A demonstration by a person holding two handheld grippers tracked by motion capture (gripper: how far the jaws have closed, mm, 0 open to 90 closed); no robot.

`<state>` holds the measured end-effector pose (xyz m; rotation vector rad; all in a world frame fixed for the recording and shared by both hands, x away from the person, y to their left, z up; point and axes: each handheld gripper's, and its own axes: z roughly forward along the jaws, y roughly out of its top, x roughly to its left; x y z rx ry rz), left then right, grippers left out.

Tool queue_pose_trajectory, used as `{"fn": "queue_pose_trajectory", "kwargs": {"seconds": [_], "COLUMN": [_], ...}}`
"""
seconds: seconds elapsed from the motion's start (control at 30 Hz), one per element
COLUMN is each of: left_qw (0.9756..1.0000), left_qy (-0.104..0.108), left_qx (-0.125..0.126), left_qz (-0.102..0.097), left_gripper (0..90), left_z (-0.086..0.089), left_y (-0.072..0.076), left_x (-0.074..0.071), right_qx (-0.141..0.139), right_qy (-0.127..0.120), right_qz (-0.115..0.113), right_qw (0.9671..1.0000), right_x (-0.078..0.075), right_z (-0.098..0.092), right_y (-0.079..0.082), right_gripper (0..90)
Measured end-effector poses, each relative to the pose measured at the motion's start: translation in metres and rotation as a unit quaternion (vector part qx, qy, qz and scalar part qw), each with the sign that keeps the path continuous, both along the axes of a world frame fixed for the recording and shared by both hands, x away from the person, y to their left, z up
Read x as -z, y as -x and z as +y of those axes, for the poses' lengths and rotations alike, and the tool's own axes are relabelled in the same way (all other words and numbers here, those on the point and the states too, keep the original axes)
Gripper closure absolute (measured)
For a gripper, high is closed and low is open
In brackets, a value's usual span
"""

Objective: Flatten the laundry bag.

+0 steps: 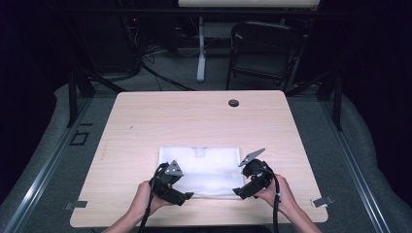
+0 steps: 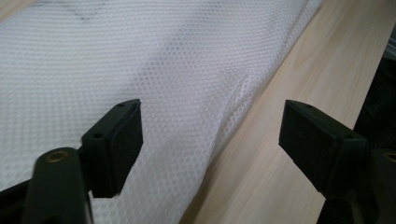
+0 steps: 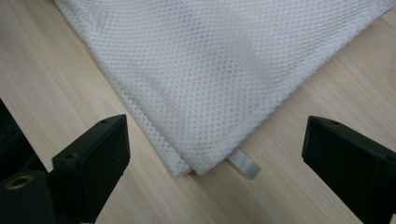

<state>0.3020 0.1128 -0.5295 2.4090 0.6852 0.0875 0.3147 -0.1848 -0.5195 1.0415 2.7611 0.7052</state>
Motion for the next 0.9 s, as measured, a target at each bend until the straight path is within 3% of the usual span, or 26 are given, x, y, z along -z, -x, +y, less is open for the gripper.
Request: {"fn": "queue_pose_trajectory", "kwargs": {"seconds": [0.17, 0.3, 0.4, 0.47, 0.63, 0.9], "left_qw": [0.9988, 0.9963, 0.9955, 0.9945, 0.9955, 0.9976], "left_qy": [-0.016, -0.057, -0.067, -0.080, -0.071, -0.059], "left_qx": [0.045, 0.059, 0.062, 0.067, 0.063, 0.035], "left_qz": [0.010, 0.025, 0.026, 0.010, 0.004, 0.005], "left_gripper": [46.1, 53.6, 60.4, 65.5, 73.2, 84.3], "left_z": [-0.020, -0.031, -0.033, -0.036, -0.034, -0.032], "left_y": [-0.009, -0.013, -0.015, -0.012, -0.010, -0.010], "left_x": [0.010, 0.019, 0.023, 0.026, 0.028, 0.028], "right_qx": [-0.004, -0.004, -0.007, -0.006, -0.010, 0.001], "right_qy": [0.005, 0.005, 0.007, 0.015, 0.011, -0.009], "right_qz": [0.003, 0.005, 0.008, -0.003, -0.022, -0.037], "right_qw": [1.0000, 1.0000, 0.9999, 0.9999, 0.9996, 0.9993], "right_x": [0.003, 0.004, 0.006, 0.007, 0.001, -0.003], "right_z": [0.003, 0.003, 0.003, 0.004, 0.005, 0.002], "right_y": [0.002, 0.003, 0.003, 0.004, 0.006, 0.009], "right_gripper": [10.6, 12.8, 14.7, 16.6, 21.4, 40.7]}}
